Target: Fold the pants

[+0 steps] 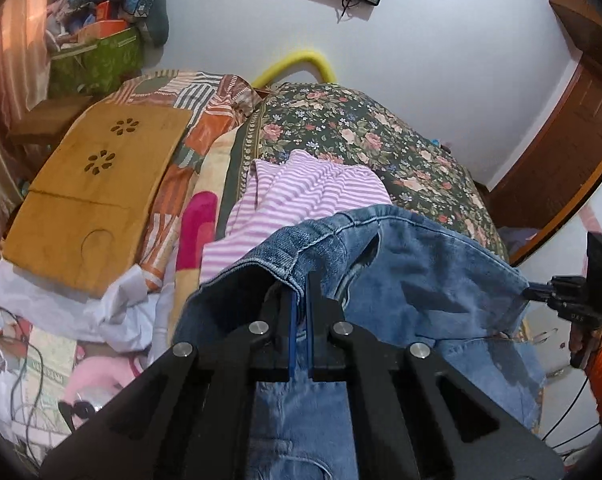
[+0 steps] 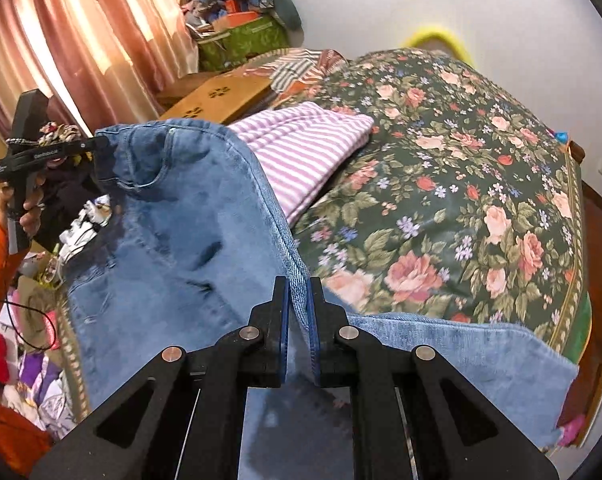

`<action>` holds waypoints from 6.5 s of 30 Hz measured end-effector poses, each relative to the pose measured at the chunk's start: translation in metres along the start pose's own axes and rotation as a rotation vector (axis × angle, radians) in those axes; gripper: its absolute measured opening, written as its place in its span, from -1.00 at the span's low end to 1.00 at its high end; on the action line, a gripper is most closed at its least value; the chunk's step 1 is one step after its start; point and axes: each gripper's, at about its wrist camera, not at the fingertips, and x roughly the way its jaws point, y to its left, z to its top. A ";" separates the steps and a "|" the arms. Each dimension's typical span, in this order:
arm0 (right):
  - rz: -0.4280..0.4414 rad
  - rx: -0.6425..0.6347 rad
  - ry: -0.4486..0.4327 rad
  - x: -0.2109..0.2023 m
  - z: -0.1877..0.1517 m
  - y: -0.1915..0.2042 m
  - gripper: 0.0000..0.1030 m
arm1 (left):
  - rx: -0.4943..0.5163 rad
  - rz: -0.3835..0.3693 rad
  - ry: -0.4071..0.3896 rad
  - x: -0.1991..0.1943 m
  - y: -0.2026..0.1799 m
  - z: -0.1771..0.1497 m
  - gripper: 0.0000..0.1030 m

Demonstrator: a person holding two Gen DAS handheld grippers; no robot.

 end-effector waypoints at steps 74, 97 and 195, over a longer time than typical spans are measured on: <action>-0.214 0.150 -0.187 -0.104 -0.129 0.043 -0.20 | 0.050 0.136 -0.097 -0.099 -0.071 -0.102 -0.56; -0.278 0.366 0.040 0.054 -0.019 -0.149 0.00 | 0.195 0.040 -0.004 0.057 -0.144 -0.005 0.09; -0.005 0.966 -0.199 -0.052 -0.274 -0.232 0.07 | 0.475 -0.277 0.334 0.116 -0.397 -0.195 -0.94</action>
